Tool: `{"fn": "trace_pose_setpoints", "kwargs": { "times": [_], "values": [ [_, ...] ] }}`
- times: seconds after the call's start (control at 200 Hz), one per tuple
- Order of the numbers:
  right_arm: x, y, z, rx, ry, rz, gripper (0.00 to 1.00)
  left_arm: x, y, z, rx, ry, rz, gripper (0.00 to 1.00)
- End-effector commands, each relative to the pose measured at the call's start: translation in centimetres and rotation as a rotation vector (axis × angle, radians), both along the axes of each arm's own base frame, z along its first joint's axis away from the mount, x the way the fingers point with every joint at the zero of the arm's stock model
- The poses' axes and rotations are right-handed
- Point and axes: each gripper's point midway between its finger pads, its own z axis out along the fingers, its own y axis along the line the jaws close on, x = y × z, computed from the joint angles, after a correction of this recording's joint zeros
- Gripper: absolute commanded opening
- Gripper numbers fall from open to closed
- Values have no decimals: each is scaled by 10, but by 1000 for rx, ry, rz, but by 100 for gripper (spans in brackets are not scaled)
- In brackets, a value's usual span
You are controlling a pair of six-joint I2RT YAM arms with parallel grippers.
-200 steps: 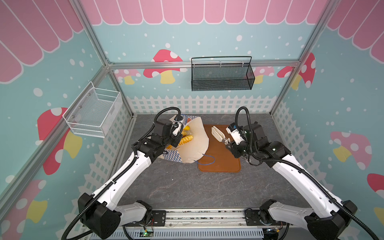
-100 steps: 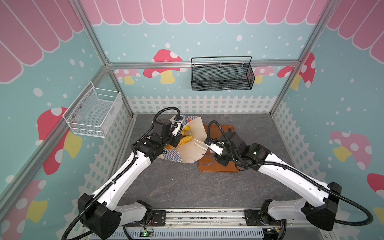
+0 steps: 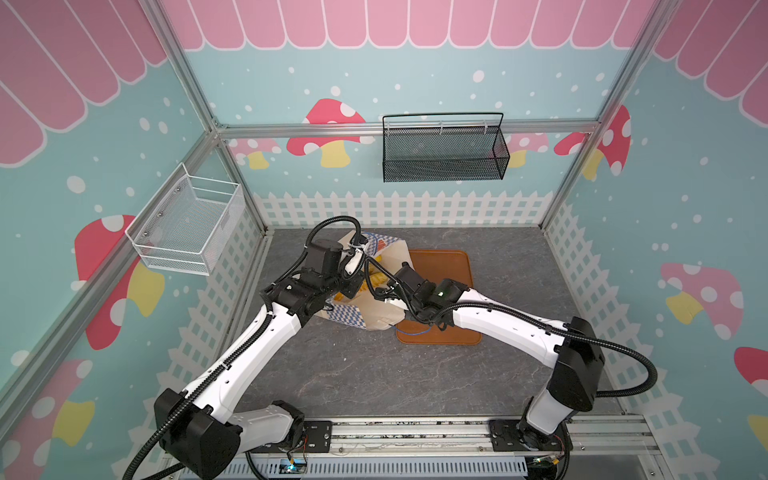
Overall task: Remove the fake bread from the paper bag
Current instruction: 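Move the tongs in the right gripper toward the bag opening, then insert the tongs into the bag toward the breads while the left gripper holds the bag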
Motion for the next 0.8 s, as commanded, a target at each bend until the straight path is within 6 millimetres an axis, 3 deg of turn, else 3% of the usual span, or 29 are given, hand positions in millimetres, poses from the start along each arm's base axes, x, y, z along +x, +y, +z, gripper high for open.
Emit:
{"fn": "trace_pose_setpoints", "kwargs": {
  "times": [0.0,0.365,0.415,0.795],
  "values": [
    [18,12,26,-8,-101,26,40,-7,-3,15,-21,-26,-40,0],
    [29,14,7,-77,-163,59,45,-9,-9,16,-67,32,-79,0],
    [29,12,5,-88,-178,69,45,-4,-1,16,-77,37,-58,0],
    [38,6,-5,-125,-205,74,47,-5,0,12,-99,77,-70,0]
  ]
}}
